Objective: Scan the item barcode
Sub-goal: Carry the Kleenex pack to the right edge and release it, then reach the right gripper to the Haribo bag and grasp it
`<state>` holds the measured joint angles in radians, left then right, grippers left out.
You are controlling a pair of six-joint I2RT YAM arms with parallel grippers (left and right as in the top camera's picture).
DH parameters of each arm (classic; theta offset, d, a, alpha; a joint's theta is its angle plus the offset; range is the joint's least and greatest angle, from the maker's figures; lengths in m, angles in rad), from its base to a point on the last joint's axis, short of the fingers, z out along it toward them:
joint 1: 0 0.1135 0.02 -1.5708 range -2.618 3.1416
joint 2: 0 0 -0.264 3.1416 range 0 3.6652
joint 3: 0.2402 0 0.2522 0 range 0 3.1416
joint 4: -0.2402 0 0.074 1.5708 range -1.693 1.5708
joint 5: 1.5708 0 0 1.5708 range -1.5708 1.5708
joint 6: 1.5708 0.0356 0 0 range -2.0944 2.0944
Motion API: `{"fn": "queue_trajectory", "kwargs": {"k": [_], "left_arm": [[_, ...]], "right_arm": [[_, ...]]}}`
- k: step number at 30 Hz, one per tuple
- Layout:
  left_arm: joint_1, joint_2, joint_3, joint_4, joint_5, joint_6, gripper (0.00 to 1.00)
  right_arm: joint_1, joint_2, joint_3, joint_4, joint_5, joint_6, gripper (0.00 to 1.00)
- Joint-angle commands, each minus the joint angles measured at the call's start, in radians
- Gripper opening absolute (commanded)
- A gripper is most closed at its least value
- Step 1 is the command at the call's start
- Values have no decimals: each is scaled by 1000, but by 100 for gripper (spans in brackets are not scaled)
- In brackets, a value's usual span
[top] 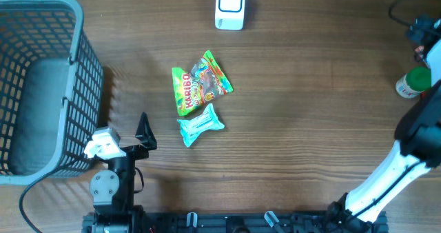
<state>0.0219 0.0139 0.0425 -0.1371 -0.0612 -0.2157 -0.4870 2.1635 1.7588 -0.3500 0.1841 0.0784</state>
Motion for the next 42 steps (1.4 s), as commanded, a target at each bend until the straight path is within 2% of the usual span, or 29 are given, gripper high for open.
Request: {"fn": "queue_trajectory", "kwargs": {"k": [1,3,7,12,13,14,16,18,20,22,27,31,34,37,38,40,41,42], "left_arm": [[6,-6,-6,3,9,2,100],[6,-6,-6,3,9,2,100],[6,-6,-6,3,8,2,100],[6,-6,-6,3,9,2,100],[6,-6,-6,3,9,2,100],[6,-6,-6,3,8,2,100],[6,-6,-6,3,8,2,100],[6,-6,-6,3,8,2,100],[6,-6,-6,3,8,2,100],[6,-6,-6,3,8,2,100],[6,-6,-6,3,8,2,100],[6,-6,-6,3,8,2,100],[6,-6,-6,3,8,2,100],[6,-6,-6,3,8,2,100],[6,-6,-6,3,9,2,100],[6,-6,-6,3,9,2,100],[6,-6,-6,3,9,2,100],[6,-6,-6,3,8,2,100]], "right_arm": [[124,-249,47,-103,-427,139,100],[214,-301,47,-216,-656,212,100],[448,-288,11,-360,-903,243,100],[721,-238,-37,-424,-919,240,99],[780,-225,-47,-412,-900,271,96],[842,-211,-53,-408,-826,375,100],[942,-168,-53,-451,-616,717,100],[1013,-116,-53,-481,-526,1005,100],[1054,-60,-53,-473,-533,1194,99],[1072,-8,-53,-462,-538,1310,99],[1081,79,-53,-414,-570,1461,99],[1081,127,-52,-299,-571,1532,99],[1081,150,-53,-291,-552,1575,99],[1074,174,-53,-341,-496,1581,66],[1065,187,-53,-370,-462,1574,34],[1050,192,-52,-369,-442,1516,13],[1042,190,-51,-356,-447,1470,6],[1032,184,-47,-344,-470,1410,5]]}}
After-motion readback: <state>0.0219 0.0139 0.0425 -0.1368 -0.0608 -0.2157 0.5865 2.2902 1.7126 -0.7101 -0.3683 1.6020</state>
